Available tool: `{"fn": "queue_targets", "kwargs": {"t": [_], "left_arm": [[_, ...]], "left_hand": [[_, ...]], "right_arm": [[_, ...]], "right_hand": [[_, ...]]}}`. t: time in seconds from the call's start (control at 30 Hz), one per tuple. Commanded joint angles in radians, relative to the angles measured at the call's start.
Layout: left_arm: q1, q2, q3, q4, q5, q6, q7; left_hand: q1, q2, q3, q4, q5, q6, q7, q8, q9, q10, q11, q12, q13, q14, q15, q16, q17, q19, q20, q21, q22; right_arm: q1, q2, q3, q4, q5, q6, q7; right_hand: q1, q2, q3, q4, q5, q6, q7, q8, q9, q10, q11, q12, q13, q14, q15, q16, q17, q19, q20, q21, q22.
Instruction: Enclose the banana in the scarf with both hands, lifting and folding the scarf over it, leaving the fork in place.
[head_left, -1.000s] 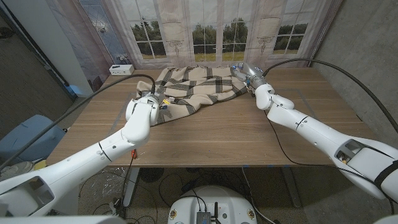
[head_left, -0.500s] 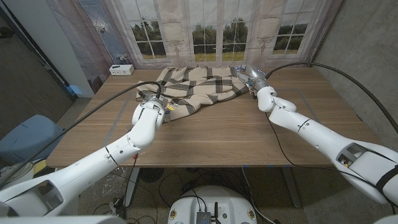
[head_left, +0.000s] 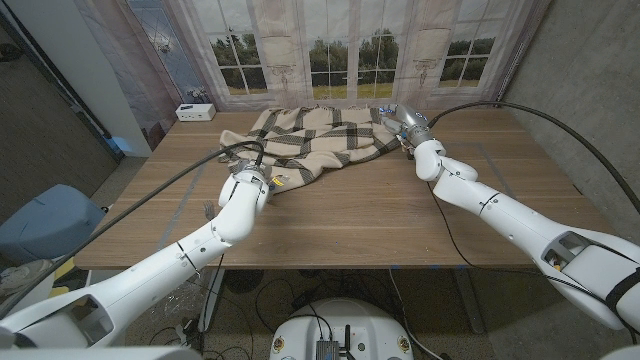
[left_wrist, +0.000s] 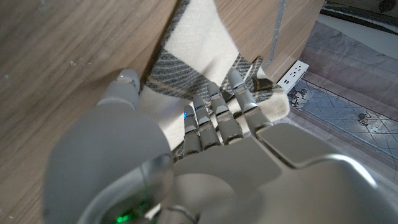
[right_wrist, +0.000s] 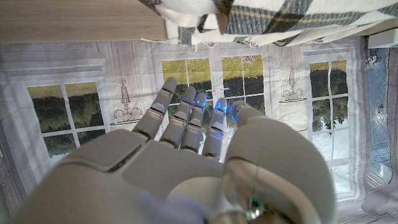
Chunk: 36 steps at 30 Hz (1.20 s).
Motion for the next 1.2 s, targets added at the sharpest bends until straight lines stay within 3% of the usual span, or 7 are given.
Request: {"fn": "queue_targets", "kwargs": {"t": [0.03, 0.3, 0.57, 0.73, 0.8, 1.07, 1.2], "left_arm": [[0.011, -0.019, -0.004, 0.061, 0.021, 0.003, 0.053], [-0.006, -0.025, -0.009, 0.134, -0.065, 0.006, 0.086], [-0.022, -0.006, 0.030, 0.174, -0.070, 0.029, 0.218], [-0.026, 0.026, 0.044, 0.156, -0.035, 0.030, 0.267], [-0.022, 0.046, 0.043, 0.140, -0.022, 0.025, 0.295], [0.032, 0.134, -0.011, 0.051, -0.015, 0.006, 0.447], [0.064, 0.183, -0.047, 0.014, -0.014, -0.011, 0.546]], "left_hand": [[0.129, 0.060, 0.035, -0.038, -0.029, 0.049, -0.007, 0.013, 0.004, 0.045, -0.007, 0.013, -0.004, 0.050, -0.099, 0.015, 0.003, 0.063, -0.026, 0.029, 0.006], [0.204, 0.109, 0.064, -0.035, -0.055, 0.098, 0.000, 0.022, 0.007, 0.069, -0.002, 0.014, -0.011, 0.081, -0.097, 0.015, -0.001, 0.089, -0.039, 0.050, 0.009], [0.288, 0.235, 0.203, -0.006, -0.066, 0.455, -0.016, 0.115, 0.017, 0.402, -0.040, 0.107, -0.023, 0.367, -0.157, 0.062, 0.002, 0.156, -0.058, 0.165, 0.020], [0.294, 0.236, 0.264, 0.028, -0.074, 0.566, -0.011, 0.163, 0.046, 0.488, -0.043, 0.140, 0.020, 0.450, -0.170, 0.092, 0.036, 0.161, -0.068, 0.222, 0.018], [0.293, 0.234, 0.270, 0.032, -0.076, 0.585, -0.008, 0.177, 0.056, 0.504, -0.040, 0.150, 0.035, 0.461, -0.170, 0.100, 0.047, 0.160, -0.069, 0.233, 0.018], [0.295, 0.228, 0.275, 0.031, -0.079, 0.614, 0.006, 0.229, 0.106, 0.531, -0.045, 0.204, 0.127, 0.502, -0.160, 0.133, 0.108, 0.143, -0.071, 0.281, 0.016], [0.307, 0.227, 0.276, 0.018, -0.079, 0.618, 0.013, 0.246, 0.124, 0.530, -0.043, 0.225, 0.162, 0.519, -0.157, 0.146, 0.135, 0.129, -0.070, 0.298, 0.017]], "right_arm": [[0.008, 0.006, -0.004, 0.019, 0.001, 0.011, 0.000], [0.014, 0.013, -0.007, 0.029, 0.001, 0.002, 0.002], [0.036, 0.009, -0.044, 0.039, -0.029, -0.006, 0.045], [0.059, 0.015, -0.075, 0.064, -0.043, 0.008, 0.091], [0.072, 0.018, -0.087, 0.078, -0.043, 0.017, 0.120], [0.117, 0.042, -0.133, 0.147, -0.051, 0.064, 0.201], [0.138, 0.058, -0.156, 0.176, -0.062, 0.074, 0.229]], "right_hand": [[-0.004, -0.006, 0.003, -0.004, -0.002, 0.005, 0.004, -0.004, 0.000, 0.004, 0.002, -0.007, -0.001, -0.002, -0.065, 0.003, 0.000, -0.001, 0.001, -0.002, 0.003], [-0.009, -0.006, 0.004, -0.007, -0.003, 0.008, 0.004, -0.007, 0.000, 0.007, 0.004, -0.010, -0.002, -0.003, -0.067, 0.004, -0.001, 0.000, 0.002, -0.002, 0.003], [-0.002, -0.011, 0.008, -0.023, -0.002, 0.012, 0.006, -0.009, 0.000, 0.009, 0.003, -0.013, -0.005, -0.002, -0.065, 0.004, -0.006, 0.004, 0.002, -0.001, 0.002], [0.001, -0.015, 0.009, -0.032, -0.002, 0.015, 0.006, -0.010, 0.000, 0.010, 0.003, -0.015, -0.006, -0.004, -0.071, 0.003, -0.009, 0.008, 0.002, 0.000, 0.002], [0.005, -0.024, 0.014, -0.044, -0.002, 0.019, 0.006, -0.012, 0.000, 0.000, -0.015, -0.023, -0.008, -0.004, -0.075, -0.002, -0.020, 0.012, 0.004, 0.001, 0.002], [-0.025, -0.076, -0.004, -0.064, -0.002, -0.002, 0.011, -0.031, 0.000, -0.026, 0.009, -0.049, -0.017, -0.038, -0.069, -0.027, -0.059, 0.007, 0.016, -0.006, 0.001], [-0.028, -0.080, -0.002, -0.072, 0.001, -0.012, 0.012, -0.037, 0.000, -0.036, 0.000, -0.058, -0.020, -0.050, -0.067, -0.032, -0.072, 0.000, 0.019, -0.011, 0.000]]}}
